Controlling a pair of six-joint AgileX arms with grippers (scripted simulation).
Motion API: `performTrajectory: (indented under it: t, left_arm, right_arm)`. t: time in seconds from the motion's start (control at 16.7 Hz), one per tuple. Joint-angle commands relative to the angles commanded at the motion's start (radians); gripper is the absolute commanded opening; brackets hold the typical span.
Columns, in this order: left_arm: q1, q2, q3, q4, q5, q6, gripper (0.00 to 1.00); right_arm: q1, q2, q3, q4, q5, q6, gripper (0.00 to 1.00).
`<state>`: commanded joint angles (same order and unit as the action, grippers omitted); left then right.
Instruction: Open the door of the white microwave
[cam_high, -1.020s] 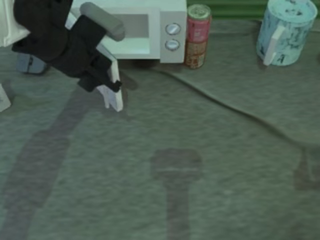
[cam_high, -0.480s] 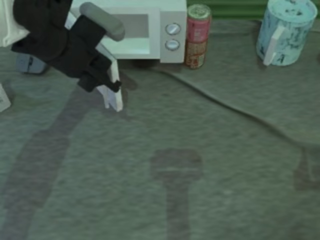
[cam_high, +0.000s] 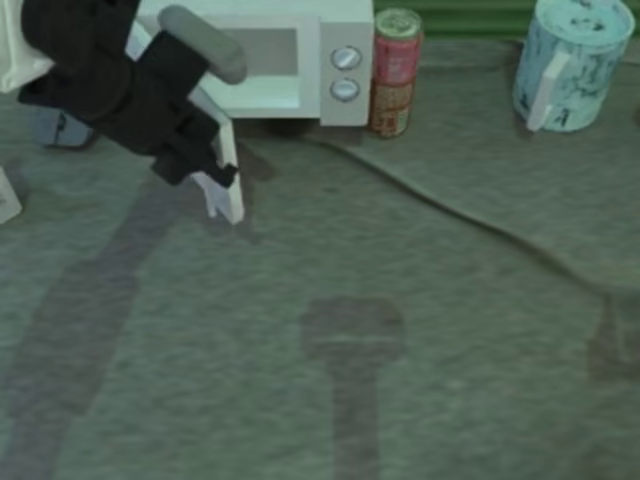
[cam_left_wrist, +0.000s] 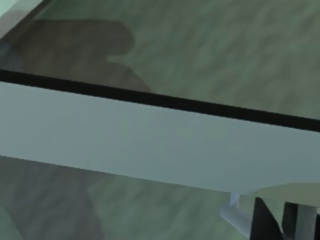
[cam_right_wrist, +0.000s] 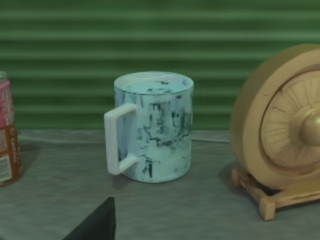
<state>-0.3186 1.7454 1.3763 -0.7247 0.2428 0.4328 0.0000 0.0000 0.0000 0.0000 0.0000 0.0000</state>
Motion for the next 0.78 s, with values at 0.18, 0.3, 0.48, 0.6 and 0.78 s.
performTrajectory:
  t: [0.18, 0.3, 0.48, 0.6, 0.78]
  left_arm:
    - [0.032, -0.009, -0.007, -0.022, 0.034, 0.076, 0.0]
    - [0.054, -0.015, -0.012, -0.037, 0.058, 0.127, 0.0]
    - [0.071, -0.019, -0.016, -0.049, 0.076, 0.168, 0.0]
    - [0.071, -0.019, -0.016, -0.049, 0.076, 0.168, 0.0]
    - [0.071, -0.019, -0.016, -0.049, 0.076, 0.168, 0.0]
  right_arm:
    - [0.0, 0.0, 0.0, 0.0, 0.0, 0.0, 1.0]
    - [0.0, 0.0, 0.0, 0.0, 0.0, 0.0, 1.0]
    - [0.0, 0.0, 0.0, 0.0, 0.0, 0.0, 1.0]
    - [0.0, 0.0, 0.0, 0.0, 0.0, 0.0, 1.0]
    - [0.0, 0.0, 0.0, 0.0, 0.0, 0.0, 1.0]
